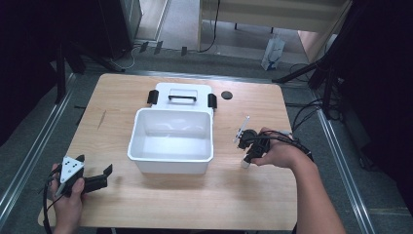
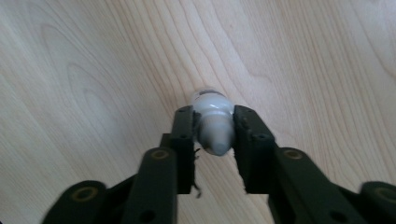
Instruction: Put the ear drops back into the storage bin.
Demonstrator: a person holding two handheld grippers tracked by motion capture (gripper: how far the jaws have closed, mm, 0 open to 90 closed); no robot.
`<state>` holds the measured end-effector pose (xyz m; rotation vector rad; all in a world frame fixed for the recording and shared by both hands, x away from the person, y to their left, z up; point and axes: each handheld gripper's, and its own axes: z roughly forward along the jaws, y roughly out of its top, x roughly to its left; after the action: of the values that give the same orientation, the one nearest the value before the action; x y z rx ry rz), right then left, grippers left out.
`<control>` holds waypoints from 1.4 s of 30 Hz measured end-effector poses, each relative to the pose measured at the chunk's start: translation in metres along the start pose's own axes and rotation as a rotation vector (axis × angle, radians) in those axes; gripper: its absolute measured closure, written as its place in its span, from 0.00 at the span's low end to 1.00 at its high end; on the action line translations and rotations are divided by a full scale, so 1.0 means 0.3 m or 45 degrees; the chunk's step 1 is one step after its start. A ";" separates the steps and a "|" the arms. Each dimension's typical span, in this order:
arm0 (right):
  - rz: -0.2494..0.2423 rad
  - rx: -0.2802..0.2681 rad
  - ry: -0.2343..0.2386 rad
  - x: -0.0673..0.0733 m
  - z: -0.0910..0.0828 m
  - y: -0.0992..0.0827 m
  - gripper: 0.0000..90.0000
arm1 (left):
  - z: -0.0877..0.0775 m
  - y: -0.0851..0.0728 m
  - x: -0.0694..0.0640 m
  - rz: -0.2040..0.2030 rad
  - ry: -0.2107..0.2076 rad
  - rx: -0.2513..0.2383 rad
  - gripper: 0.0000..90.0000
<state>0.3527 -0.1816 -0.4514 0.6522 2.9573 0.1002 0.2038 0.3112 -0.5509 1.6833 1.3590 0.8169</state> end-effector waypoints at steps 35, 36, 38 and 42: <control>-0.110 -0.033 0.037 0.010 -0.222 0.143 0.80 | 0.001 0.000 0.000 -0.006 0.001 -0.005 0.00; -0.112 -0.033 0.040 0.011 -0.225 0.148 0.80 | 0.001 0.000 0.000 -0.006 0.001 -0.004 0.00; -0.122 -0.029 0.035 0.014 -0.234 0.160 0.80 | 0.000 0.000 0.001 -0.006 -0.001 -0.004 0.00; -0.124 -0.026 0.044 0.018 -0.262 0.182 0.80 | 0.000 0.000 0.000 -0.003 0.001 -0.003 0.00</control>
<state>0.3607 -0.1332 -0.3691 0.5077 3.0105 0.1348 0.2038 0.3112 -0.5509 1.6794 1.3602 0.8178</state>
